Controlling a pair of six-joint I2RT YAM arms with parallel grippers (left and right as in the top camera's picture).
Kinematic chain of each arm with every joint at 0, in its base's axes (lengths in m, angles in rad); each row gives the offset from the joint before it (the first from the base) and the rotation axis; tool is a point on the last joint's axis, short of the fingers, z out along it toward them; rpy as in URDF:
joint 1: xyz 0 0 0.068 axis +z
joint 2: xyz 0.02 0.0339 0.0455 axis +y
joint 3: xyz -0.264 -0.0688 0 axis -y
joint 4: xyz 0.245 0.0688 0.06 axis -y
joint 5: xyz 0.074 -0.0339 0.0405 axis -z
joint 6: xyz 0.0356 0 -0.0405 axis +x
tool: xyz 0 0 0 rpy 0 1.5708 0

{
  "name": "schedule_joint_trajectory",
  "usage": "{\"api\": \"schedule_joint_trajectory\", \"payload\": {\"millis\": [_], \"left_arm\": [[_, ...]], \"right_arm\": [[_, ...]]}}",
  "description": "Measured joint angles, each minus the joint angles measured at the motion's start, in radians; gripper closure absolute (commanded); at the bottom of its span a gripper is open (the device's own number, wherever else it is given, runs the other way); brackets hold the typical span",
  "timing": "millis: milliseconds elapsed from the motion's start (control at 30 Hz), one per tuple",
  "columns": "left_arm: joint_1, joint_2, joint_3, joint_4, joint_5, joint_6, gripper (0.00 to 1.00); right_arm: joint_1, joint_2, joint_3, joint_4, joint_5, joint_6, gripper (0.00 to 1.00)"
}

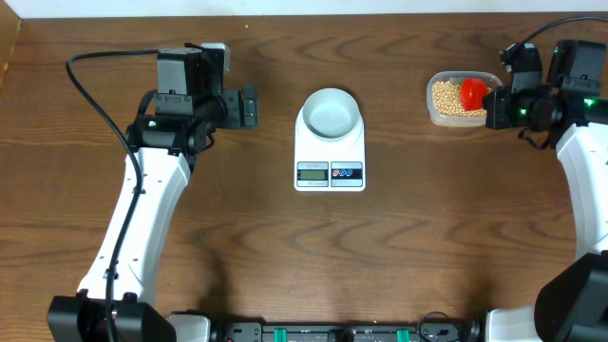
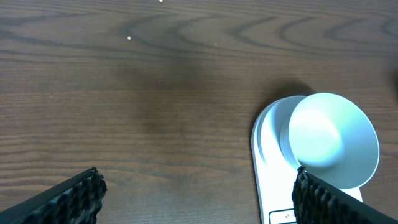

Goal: Scoop item into bowl and weigh 50g on scale

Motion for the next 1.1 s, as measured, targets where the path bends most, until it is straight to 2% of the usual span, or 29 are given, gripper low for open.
{"api": "schedule_joint_trajectory", "payload": {"millis": [1100], "left_arm": [[0.0, 0.0, 0.0, 0.0, 0.0, 0.0, 0.02]], "right_arm": [[0.0, 0.0, 0.0, -0.009, 0.0, 0.0, 0.99]]}}
